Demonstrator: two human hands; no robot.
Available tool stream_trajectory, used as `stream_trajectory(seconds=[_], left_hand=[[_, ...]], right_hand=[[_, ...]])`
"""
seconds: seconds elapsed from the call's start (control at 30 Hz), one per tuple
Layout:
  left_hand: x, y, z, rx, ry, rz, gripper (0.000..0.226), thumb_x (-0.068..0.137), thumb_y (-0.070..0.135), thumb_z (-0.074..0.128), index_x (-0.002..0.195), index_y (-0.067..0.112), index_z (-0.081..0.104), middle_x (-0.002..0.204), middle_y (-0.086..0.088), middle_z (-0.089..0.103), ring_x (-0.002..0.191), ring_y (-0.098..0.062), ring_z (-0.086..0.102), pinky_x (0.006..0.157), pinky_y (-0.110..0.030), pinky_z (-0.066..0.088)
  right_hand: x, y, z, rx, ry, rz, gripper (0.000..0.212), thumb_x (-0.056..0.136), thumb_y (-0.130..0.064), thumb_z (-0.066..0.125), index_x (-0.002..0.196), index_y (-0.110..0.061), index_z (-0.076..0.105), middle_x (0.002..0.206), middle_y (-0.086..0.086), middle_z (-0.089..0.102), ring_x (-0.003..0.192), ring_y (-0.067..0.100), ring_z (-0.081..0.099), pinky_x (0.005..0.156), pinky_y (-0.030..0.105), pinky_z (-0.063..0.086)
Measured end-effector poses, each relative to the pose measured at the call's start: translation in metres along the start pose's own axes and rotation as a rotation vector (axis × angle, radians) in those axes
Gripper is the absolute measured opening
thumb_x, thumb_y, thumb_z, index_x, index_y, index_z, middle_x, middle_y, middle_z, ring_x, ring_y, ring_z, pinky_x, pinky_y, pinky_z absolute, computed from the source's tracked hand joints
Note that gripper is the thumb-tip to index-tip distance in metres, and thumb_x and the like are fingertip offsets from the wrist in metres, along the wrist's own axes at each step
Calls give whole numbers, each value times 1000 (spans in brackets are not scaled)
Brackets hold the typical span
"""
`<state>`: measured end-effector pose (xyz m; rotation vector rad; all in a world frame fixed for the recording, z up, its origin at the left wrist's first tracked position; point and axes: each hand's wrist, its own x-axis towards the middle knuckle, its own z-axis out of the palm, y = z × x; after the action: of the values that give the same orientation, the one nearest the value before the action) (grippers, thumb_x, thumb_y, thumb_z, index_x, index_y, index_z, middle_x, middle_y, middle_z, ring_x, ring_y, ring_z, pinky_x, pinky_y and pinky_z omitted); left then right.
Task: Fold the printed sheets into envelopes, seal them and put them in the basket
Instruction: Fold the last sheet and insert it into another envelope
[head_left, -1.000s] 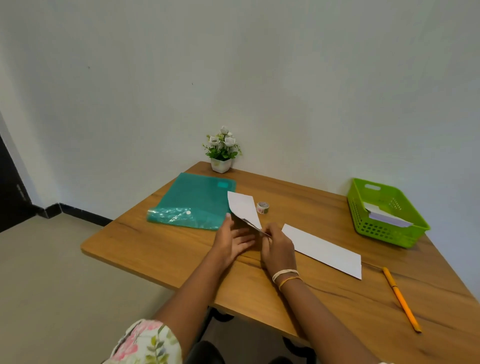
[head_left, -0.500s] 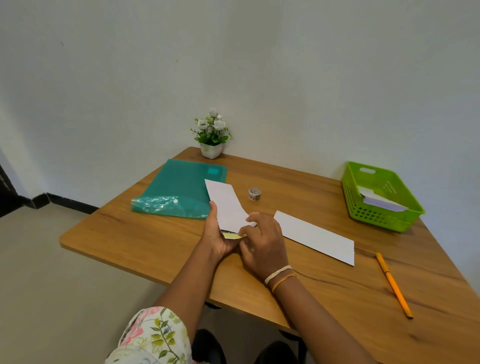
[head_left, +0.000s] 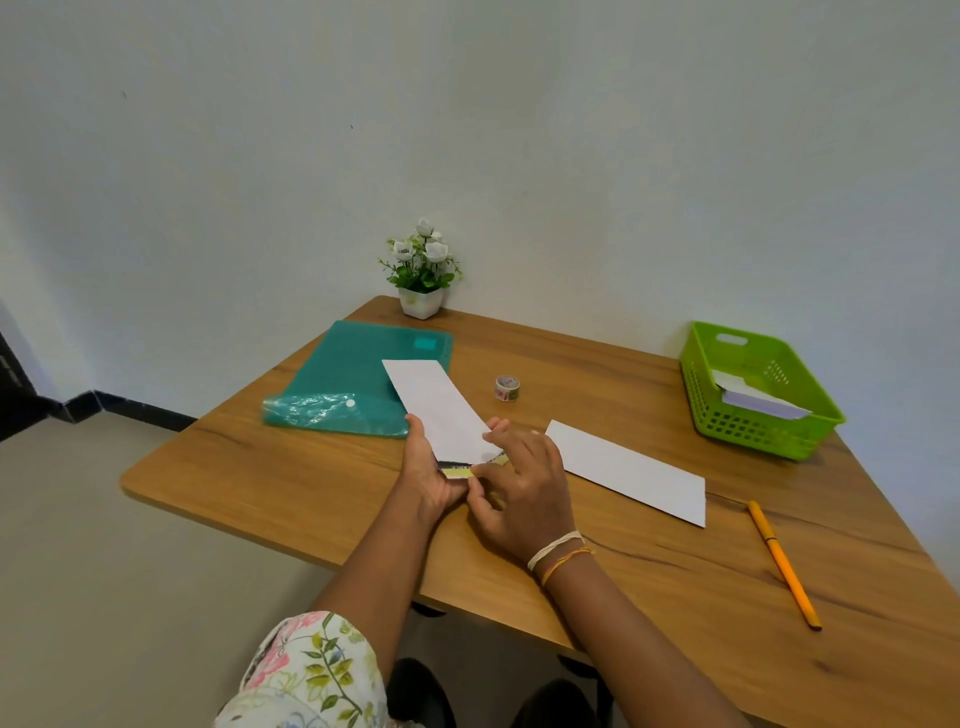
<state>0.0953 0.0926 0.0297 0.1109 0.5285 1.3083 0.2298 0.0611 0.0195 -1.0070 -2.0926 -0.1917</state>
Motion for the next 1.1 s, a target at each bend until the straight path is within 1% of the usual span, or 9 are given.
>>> stream_trajectory(seconds=[0.13,0.3,0.47,0.6,0.7,0.73,0.87,1.03,1.1], left_hand=[[-2,-2,2,50,-1,8,77,89,73,30,113,3,52,114,-29,65,112,-41,60,100,-53,45],[6,-1,-6,-25,12,60,79,87,72,40,133,9,51,131,-23,58,120,-36,56,103,-53,42],[7,-2,-5,-13,22,84,75,85,70,46,127,9,56,114,-20,64,104,-34,61,87,-48,54],[9,-4,-6,-19,36,82,73,87,69,44,126,9,55,110,-19,67,103,-33,63,91,-49,52],[10,-3,-9,-29,46,39,79,84,71,46,135,12,47,130,-23,59,121,-38,56,103,-55,41],[11,-3,-10,-20,40,28,80,84,72,46,137,13,45,131,-23,57,122,-39,55,103,-55,41],[9,-4,-8,59,24,39,73,89,69,39,131,11,52,116,-22,67,102,-36,65,82,-51,56],[1,-6,-1,69,-20,26,71,90,69,36,127,11,54,101,-21,71,85,-34,71,71,-48,58],[4,-5,-4,54,-1,45,73,89,70,38,129,11,54,105,-19,70,89,-34,69,76,-47,57]], right_hand=[[-1,0,-1,3,-49,27,17,76,-35,65,80,-22,75,124,0,63,121,17,49,96,43,43],[-1,1,0,-11,-76,61,34,78,-32,62,109,-22,71,135,1,56,125,19,47,100,43,41],[0,0,0,-11,-100,70,43,78,-30,61,120,-20,66,137,3,55,126,19,47,100,43,43],[0,-1,-1,1,-86,69,42,77,-30,61,117,-19,67,137,3,55,125,20,48,101,39,43],[-1,0,-1,17,-83,62,33,74,-29,62,105,-21,70,138,3,54,127,21,48,101,36,41],[-1,0,-1,13,-91,64,32,73,-29,63,103,-21,71,138,3,53,127,21,47,101,37,42],[0,1,2,-7,-132,100,37,70,-33,62,105,-24,69,140,5,51,125,22,47,97,43,45],[-3,1,-1,40,-63,93,35,70,-27,62,104,-19,70,133,7,55,121,22,50,93,39,48],[-4,2,1,49,-24,63,25,73,-24,64,96,-18,71,128,7,58,120,22,51,92,38,48]])
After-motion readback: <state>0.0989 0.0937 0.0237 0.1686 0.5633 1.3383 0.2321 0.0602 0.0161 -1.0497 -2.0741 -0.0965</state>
